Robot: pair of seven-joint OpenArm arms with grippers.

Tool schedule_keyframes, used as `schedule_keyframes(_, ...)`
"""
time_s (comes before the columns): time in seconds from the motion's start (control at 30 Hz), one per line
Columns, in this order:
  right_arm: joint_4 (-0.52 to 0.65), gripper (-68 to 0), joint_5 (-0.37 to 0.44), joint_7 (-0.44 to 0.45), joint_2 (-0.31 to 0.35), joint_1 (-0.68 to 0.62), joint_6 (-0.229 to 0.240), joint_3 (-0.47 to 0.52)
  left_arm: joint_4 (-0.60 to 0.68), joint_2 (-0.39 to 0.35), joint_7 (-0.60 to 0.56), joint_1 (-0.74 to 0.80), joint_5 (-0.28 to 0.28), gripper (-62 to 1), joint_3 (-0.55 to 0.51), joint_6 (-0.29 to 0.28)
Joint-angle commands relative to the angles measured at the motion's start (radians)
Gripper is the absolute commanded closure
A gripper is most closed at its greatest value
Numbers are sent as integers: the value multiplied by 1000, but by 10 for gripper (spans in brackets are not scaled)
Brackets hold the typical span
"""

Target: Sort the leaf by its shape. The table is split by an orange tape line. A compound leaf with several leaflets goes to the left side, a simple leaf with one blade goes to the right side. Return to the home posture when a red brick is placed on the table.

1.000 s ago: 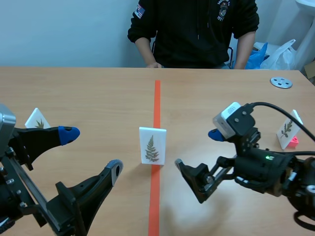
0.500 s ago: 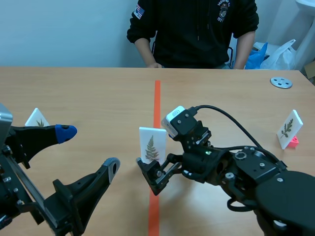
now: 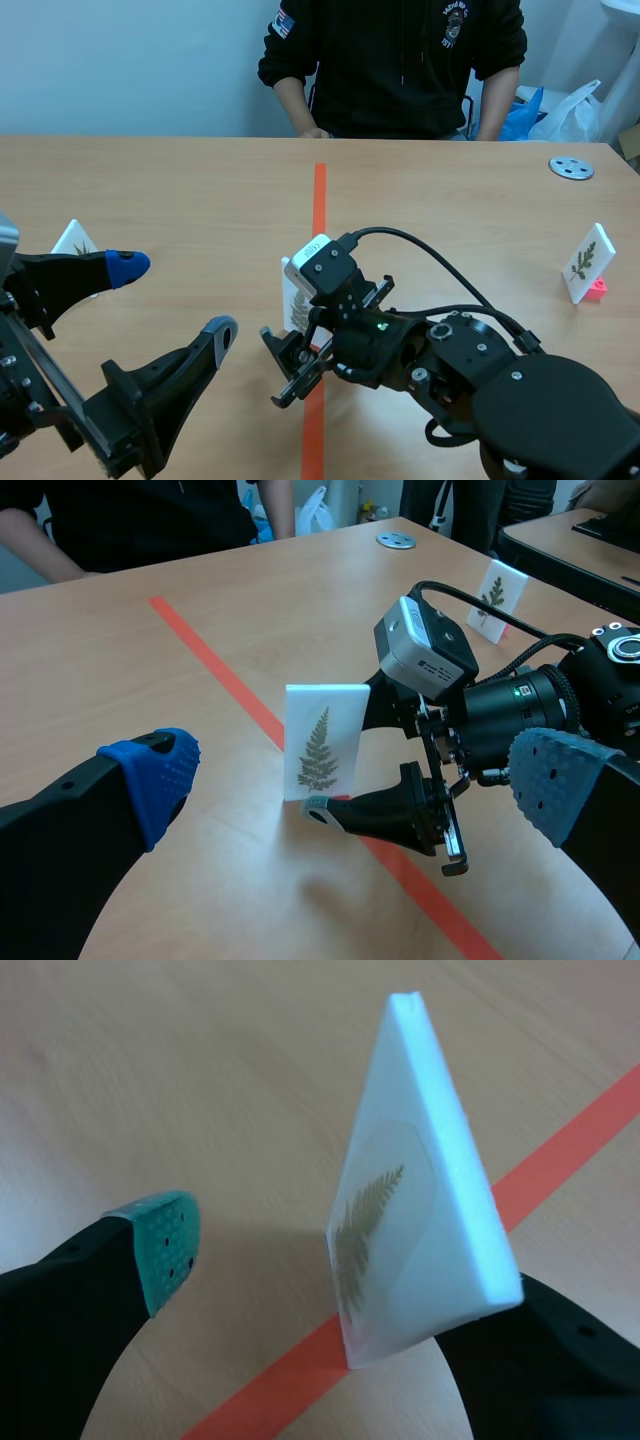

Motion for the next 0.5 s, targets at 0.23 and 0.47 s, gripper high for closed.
schedule_keyframes(0.23, 23, -107, 10, 14, 9, 12, -1, 11, 9, 5, -11, 0, -7, -623, -8, 0)
schedule_keyframes(0.47, 72, -33, 11, 15, 39, -6, 0, 11, 9, 5, -11, 0, -7, -623, -8, -1)
